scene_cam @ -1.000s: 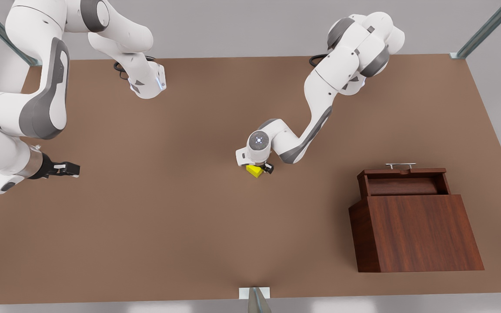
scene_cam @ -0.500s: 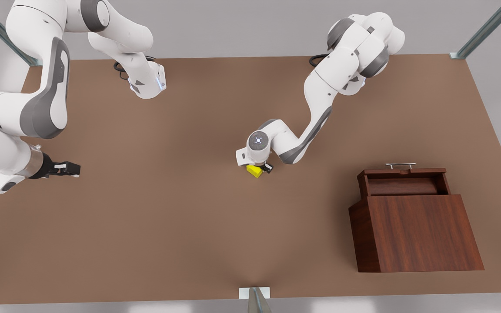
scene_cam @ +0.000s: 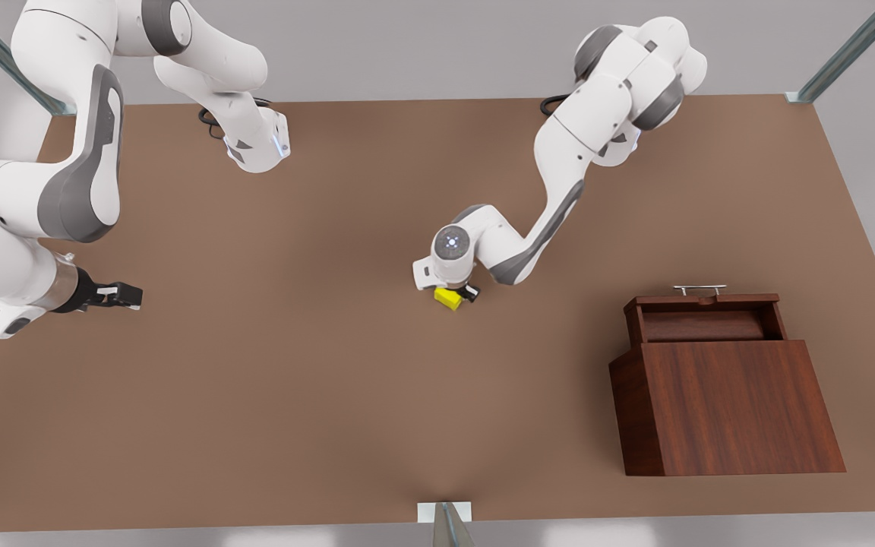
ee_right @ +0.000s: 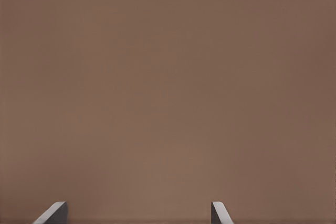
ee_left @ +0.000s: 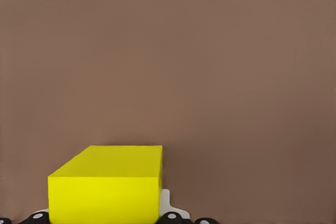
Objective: Open the drawer with left arm, place the square in the middle with right arm, and place the square in the drawer with left arm
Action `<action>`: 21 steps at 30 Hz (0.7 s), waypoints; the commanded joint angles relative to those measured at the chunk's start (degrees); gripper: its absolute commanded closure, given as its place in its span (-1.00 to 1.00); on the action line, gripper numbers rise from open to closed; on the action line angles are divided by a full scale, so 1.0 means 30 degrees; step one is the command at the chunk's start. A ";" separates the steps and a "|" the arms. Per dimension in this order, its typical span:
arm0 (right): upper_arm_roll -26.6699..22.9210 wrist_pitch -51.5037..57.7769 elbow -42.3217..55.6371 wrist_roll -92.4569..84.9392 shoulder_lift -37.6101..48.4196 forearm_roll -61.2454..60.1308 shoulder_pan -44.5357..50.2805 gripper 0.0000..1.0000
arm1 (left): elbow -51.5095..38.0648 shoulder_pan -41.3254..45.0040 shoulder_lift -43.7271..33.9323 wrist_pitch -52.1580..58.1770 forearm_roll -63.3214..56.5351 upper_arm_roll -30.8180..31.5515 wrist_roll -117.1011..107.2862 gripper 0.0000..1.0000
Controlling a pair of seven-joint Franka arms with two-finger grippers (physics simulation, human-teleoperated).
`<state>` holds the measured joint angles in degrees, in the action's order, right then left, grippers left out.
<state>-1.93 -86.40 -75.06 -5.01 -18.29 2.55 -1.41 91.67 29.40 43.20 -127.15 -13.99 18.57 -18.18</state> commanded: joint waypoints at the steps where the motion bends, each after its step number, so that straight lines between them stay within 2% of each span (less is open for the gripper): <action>1: 0.0000 0.0000 0.0000 0.0000 0.0002 0.0000 0.0000 -1.00 | 0.0000 -0.0014 -0.0045 0.0048 0.0298 -0.0007 -0.0004 -0.53; 7: 0.0029 -0.0029 0.0439 0.0029 0.0031 0.0000 0.0058 -1.00 | 0.0029 -0.0336 -0.0777 0.0868 0.0327 -0.0066 -0.0092 -0.52; 10: 0.0088 -0.0059 0.0879 0.0000 0.0031 0.0000 0.0088 -1.00 | 0.0116 -0.1331 -0.1802 0.1630 0.0327 -0.0095 -0.0268 -0.52; 12: 0.0908 -0.0059 0.1348 0.0088 0.0031 0.0058 0.0819 -1.00 | 0.0205 -0.2005 -0.2271 0.2010 0.0327 -0.0300 -0.0502 -0.52; 16: 0.0908 -0.1114 0.1407 0.0088 0.0148 0.0146 0.0879 -1.00 | 0.1874 -0.3792 -0.4351 0.2157 0.0327 -0.0329 -0.0619 -0.52; 21: 0.0937 -0.0879 0.1172 0.0117 0.0236 0.0147 0.0908 -1.00 | 0.1963 -0.5228 -0.5610 0.3533 0.0298 -0.0359 -0.1616 -0.52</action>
<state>0.95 -88.95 -71.95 -4.66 -17.76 2.96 1.61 97.56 12.47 25.04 -115.81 -13.19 17.49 -23.16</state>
